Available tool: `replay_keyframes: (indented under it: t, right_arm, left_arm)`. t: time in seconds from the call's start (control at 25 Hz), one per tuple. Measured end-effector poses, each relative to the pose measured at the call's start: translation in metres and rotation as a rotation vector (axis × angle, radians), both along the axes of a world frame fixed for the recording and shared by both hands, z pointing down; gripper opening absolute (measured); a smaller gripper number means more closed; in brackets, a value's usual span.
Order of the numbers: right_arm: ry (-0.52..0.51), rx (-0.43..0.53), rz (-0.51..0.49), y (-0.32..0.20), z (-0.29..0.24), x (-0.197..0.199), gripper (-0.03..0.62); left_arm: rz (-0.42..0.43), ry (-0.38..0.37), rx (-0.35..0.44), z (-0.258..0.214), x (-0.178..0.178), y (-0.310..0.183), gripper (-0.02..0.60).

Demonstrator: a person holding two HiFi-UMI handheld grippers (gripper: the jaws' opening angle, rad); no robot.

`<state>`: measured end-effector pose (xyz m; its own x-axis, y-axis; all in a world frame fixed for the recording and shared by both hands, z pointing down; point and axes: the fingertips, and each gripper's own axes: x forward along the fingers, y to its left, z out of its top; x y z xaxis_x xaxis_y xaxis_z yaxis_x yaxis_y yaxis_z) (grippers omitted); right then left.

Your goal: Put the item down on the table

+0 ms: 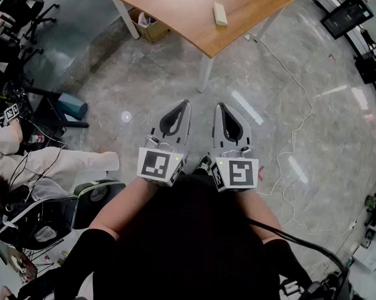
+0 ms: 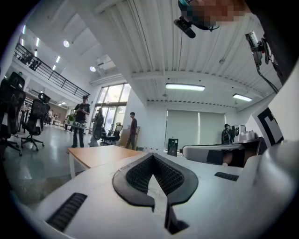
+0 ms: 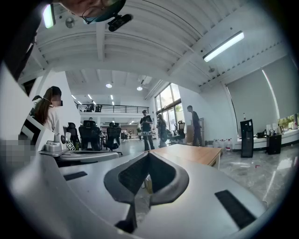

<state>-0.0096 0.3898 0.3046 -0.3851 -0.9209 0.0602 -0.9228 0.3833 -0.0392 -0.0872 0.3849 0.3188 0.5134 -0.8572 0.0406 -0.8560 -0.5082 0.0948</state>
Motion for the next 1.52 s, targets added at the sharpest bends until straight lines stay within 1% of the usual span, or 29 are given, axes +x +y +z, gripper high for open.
replay_keyframes:
  t: [0.48, 0.56, 0.64, 0.8, 1.0, 1.16, 1.32, 1.52]
  right_arm:
    - [0.002, -0.001, -0.017, -0.005, -0.001, 0.009, 0.011]
    - [-0.002, -0.016, -0.022, -0.007, 0.001, 0.013, 0.012]
    - [-0.028, -0.042, -0.03, -0.01, 0.005, 0.019, 0.011]
    - [-0.097, -0.053, -0.019, -0.018, 0.006, 0.049, 0.012]
    - [-0.114, -0.062, -0.009, -0.032, 0.01, 0.095, 0.011]
    - [-0.104, -0.079, -0.025, -0.045, 0.023, 0.112, 0.012]
    - [-0.096, -0.093, -0.039, -0.075, 0.033, 0.116, 0.012]
    - [-0.082, -0.122, -0.055, -0.134, 0.047, 0.113, 0.012]
  left_arm:
    - [0.0, -0.004, -0.009, -0.001, 0.013, -0.007, 0.003]
    - [0.0, -0.006, -0.012, 0.0, 0.017, -0.009, 0.003]
    - [-0.004, -0.006, -0.014, 0.001, 0.021, -0.012, 0.003]
    - [-0.04, -0.013, -0.004, 0.001, 0.025, -0.02, 0.003]
    - [-0.116, -0.012, -0.004, 0.002, 0.028, -0.037, 0.003]
    - [-0.149, -0.008, -0.02, 0.015, 0.038, -0.049, 0.003]
    - [-0.148, -0.011, -0.04, 0.029, 0.048, -0.079, 0.003]
    - [-0.141, 0.004, -0.048, 0.041, 0.053, -0.142, 0.003]
